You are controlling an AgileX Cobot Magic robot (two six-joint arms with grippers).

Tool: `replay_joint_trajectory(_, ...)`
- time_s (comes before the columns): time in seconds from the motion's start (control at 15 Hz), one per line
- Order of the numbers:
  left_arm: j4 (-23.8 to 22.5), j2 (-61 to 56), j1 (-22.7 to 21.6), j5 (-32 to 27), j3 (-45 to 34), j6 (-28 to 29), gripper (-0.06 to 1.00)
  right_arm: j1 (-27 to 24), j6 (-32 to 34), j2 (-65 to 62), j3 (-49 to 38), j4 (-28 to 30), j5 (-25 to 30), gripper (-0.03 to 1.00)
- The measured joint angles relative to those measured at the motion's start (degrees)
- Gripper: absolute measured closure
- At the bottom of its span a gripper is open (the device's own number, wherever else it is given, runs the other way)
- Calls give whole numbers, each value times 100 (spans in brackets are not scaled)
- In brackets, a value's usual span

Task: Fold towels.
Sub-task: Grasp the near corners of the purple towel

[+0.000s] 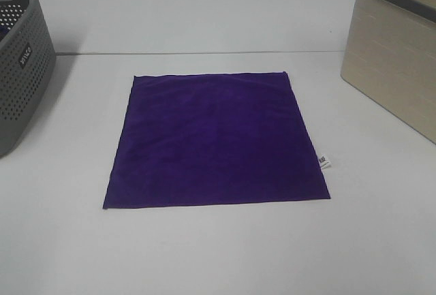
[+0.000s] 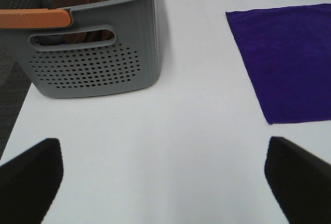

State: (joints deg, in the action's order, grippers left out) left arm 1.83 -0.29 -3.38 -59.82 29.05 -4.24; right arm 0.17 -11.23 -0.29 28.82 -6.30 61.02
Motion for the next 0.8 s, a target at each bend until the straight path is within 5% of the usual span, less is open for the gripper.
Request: replay_joint_trajectory(0.8, -6, 0, 0, 0, 0, 0, -4, 0, 0, 0, 0, 0, 0, -1)
